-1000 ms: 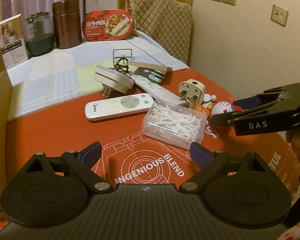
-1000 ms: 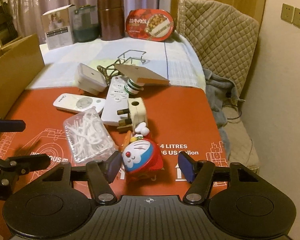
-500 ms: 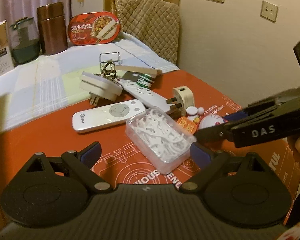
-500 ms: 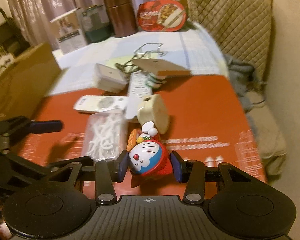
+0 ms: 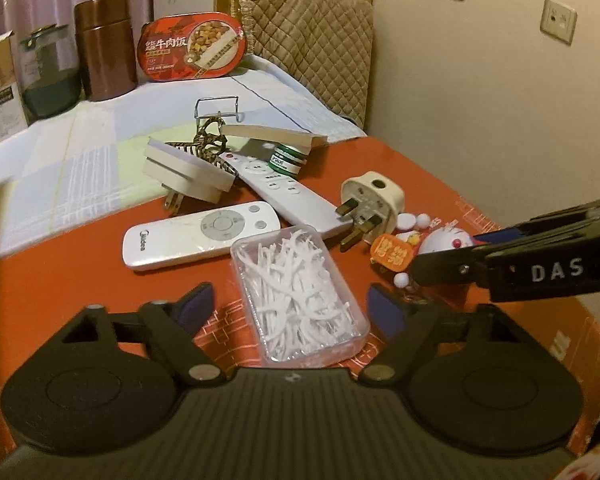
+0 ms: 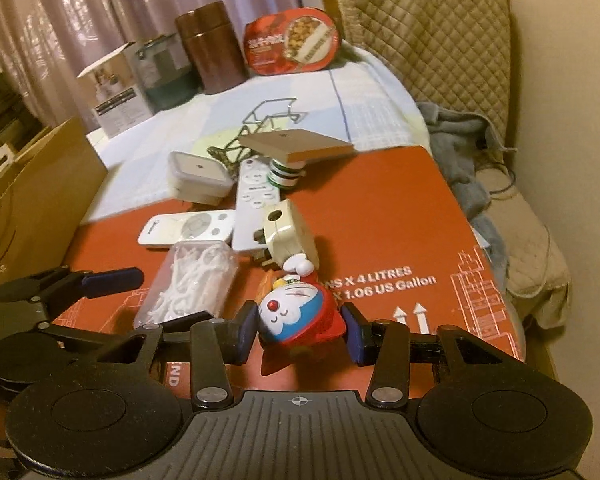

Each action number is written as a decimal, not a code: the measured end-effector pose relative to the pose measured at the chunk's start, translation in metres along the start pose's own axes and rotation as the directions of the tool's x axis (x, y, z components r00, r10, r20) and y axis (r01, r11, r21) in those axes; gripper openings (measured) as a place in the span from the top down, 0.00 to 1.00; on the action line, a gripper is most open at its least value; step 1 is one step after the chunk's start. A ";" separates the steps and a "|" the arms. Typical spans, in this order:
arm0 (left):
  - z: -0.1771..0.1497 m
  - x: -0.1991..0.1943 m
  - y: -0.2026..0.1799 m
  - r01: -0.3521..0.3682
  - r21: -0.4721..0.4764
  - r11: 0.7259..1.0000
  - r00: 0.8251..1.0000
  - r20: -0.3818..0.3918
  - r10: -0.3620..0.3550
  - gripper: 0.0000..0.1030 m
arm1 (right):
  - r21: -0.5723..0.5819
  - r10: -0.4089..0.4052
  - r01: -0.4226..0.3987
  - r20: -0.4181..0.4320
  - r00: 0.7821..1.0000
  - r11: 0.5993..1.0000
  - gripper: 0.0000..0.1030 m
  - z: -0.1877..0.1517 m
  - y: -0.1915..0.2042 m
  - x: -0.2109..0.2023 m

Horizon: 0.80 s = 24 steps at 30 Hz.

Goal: Organize rigid objects
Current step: 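Close the right gripper on the cat figure while the left gripper closes on the floss-pick box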

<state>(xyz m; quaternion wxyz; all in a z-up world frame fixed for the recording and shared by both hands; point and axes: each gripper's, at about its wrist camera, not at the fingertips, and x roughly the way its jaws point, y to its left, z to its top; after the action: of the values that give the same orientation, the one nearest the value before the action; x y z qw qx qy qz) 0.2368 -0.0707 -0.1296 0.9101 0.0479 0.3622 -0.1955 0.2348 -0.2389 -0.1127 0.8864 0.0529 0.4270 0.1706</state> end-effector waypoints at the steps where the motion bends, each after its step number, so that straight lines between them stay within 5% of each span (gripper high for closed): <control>1: 0.000 0.002 0.002 0.004 -0.006 1.000 1.000 -0.010 -0.004 0.43 | -0.001 0.001 -0.001 -0.001 1.000 1.000 0.60 0.000 0.000 0.000; 2: 0.000 0.003 0.005 0.004 -0.017 1.000 1.000 -0.026 -0.004 0.50 | -0.003 0.002 -0.002 -0.001 1.000 1.000 0.60 0.000 0.000 0.000; 11: -0.030 -0.033 0.020 -0.061 0.028 0.998 0.996 -0.062 0.063 0.50 | -0.072 0.049 -0.050 -0.022 0.999 0.996 0.59 -0.011 0.018 0.000; 24: -0.034 -0.030 0.023 -0.077 0.014 0.997 0.997 -0.025 0.077 0.49 | -0.232 -0.035 0.032 -0.011 0.999 0.972 0.59 -0.021 0.046 0.017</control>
<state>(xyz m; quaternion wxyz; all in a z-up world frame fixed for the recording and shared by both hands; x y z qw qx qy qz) 0.2046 -0.0323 -0.1352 0.9120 0.0702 0.3703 -0.1618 0.2166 -0.1910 -0.1275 0.8861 -0.0594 0.4117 0.2045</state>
